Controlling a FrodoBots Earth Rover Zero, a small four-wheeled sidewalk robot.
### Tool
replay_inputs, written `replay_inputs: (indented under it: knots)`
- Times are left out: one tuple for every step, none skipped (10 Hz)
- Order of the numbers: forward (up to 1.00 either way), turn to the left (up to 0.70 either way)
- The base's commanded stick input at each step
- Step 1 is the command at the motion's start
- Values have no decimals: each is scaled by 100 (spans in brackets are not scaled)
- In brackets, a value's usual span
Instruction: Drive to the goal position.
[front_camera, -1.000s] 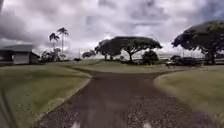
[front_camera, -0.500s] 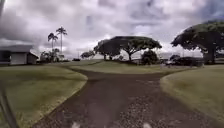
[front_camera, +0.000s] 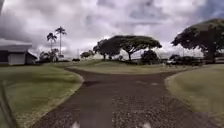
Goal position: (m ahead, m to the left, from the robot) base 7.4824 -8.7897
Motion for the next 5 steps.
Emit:
replay_inputs:
  knots:
    - [85, 0]
    - [85, 0]
    - [85, 0]
    - [85, 0]
    - [85, 0]
